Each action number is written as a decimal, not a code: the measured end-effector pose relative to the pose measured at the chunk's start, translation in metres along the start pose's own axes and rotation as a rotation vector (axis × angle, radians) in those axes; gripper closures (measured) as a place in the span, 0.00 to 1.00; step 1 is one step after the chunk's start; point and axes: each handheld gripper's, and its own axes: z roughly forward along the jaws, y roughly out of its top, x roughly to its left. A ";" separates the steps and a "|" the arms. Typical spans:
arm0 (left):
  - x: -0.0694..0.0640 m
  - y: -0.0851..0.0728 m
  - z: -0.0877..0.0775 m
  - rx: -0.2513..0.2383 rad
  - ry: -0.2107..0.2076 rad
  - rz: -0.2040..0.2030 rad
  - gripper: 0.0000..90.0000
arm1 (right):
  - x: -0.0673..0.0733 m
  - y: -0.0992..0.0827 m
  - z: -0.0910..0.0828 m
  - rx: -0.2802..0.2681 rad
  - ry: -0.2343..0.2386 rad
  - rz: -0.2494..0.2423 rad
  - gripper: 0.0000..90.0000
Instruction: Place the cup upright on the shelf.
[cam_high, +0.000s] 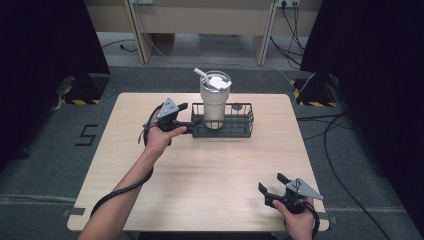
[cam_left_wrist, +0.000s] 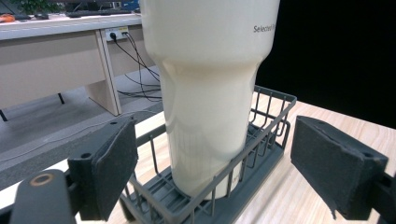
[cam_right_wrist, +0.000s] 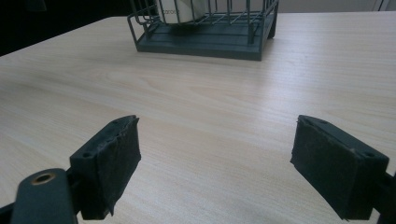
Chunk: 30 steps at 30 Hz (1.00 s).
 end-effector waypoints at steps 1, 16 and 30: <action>0.000 0.000 -0.002 -0.002 0.000 -0.002 0.16 | 0.000 0.000 0.000 0.000 0.000 0.001 0.17; 0.002 -0.009 -0.034 -0.009 0.015 -0.004 0.16 | 0.000 0.000 0.000 0.000 0.000 0.001 0.17; 0.003 -0.024 -0.059 -0.008 0.029 -0.032 0.16 | 0.000 0.000 0.000 0.000 -0.001 0.002 0.17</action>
